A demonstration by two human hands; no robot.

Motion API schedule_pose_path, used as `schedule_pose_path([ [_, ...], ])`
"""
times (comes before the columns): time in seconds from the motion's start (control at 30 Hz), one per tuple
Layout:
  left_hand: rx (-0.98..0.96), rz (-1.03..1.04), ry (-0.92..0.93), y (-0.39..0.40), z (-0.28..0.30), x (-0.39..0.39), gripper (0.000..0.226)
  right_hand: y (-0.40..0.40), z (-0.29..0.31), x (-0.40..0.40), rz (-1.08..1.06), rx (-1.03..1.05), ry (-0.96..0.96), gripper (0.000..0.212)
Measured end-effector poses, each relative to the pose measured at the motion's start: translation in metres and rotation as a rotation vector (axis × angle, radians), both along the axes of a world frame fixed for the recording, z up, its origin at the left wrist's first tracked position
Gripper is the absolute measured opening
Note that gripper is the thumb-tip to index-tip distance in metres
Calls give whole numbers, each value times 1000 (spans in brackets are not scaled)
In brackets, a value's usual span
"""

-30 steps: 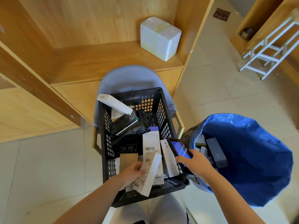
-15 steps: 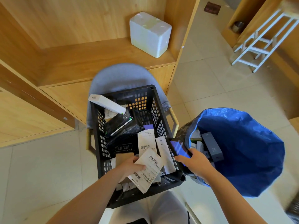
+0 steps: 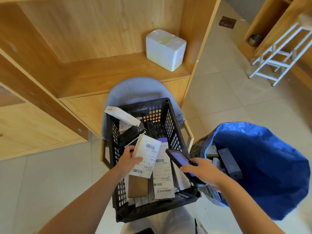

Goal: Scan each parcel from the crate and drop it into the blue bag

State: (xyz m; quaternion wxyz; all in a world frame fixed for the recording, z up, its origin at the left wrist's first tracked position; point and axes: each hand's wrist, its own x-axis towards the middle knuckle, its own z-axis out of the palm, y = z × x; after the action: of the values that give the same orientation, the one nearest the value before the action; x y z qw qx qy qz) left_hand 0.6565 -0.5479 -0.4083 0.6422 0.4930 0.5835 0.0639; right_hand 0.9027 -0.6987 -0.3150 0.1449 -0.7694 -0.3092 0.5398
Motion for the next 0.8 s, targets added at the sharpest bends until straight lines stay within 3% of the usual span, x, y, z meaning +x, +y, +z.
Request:
schedule_pose_path([
  [0.3,79,46,27,-1,5,-12,48,11,4,-17,115,1,36,80],
  [0.6,86,52,35,-5,3,-12,48,9,2,-19,165,-14,19,48],
  [0.8,87,51,39,-6,5,-11,48,5,2,-18,173,-1,21,46],
])
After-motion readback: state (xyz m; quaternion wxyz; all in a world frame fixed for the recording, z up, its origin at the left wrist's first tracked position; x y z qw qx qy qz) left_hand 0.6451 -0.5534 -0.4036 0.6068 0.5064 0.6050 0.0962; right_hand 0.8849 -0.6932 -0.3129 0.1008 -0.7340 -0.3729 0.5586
